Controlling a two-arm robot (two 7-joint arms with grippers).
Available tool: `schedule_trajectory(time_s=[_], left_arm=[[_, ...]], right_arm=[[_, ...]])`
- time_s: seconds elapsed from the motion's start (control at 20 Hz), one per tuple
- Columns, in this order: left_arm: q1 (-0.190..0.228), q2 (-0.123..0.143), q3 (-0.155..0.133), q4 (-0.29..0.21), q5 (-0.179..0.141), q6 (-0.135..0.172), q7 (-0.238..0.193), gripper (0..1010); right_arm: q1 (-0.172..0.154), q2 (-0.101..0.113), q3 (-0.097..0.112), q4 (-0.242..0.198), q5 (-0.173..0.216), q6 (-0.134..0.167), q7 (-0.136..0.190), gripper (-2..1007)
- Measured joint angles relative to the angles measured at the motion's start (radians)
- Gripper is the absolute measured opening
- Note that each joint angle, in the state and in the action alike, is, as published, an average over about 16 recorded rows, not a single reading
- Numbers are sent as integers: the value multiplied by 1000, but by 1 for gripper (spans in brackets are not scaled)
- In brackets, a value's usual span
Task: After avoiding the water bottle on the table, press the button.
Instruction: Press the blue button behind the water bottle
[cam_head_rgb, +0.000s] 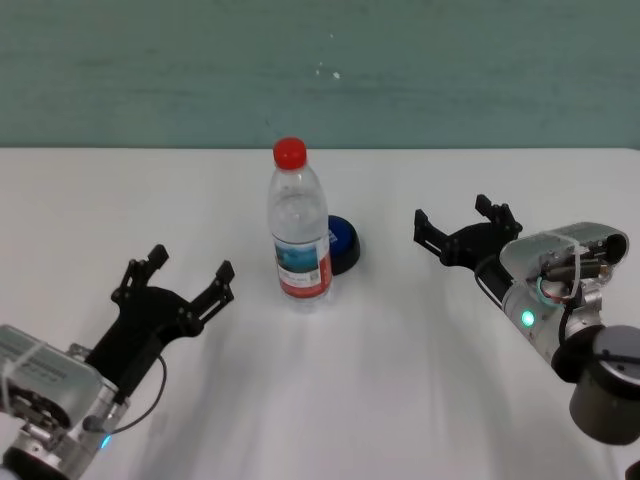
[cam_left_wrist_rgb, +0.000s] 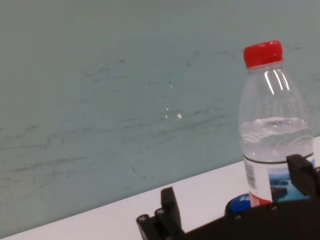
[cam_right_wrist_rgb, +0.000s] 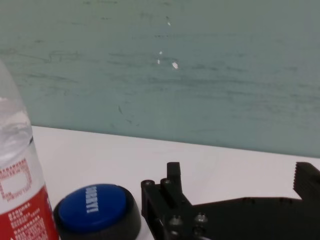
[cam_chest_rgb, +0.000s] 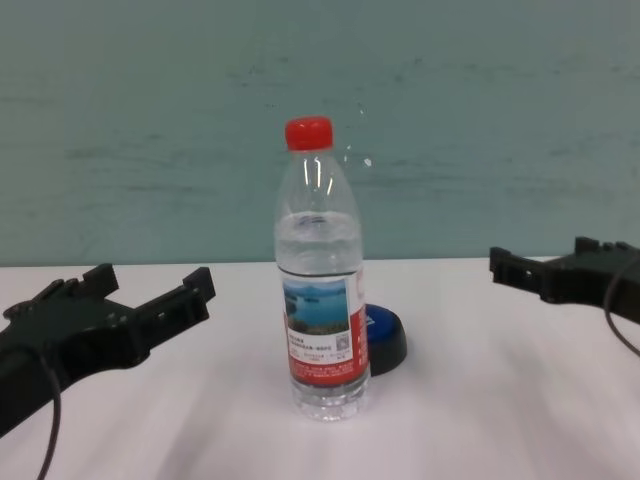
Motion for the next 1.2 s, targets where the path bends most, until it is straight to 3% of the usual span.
schedule_trajectory(time_s=[0.55,1.2], left_arm=[[0,0,0,0,0,0,0,1010],[0,0,0,0,0,0,0,1010]], right_arm=[[86,5,-13,81,5,9,33,1004],[176,8,-44,184,31,-5,69,1004]])
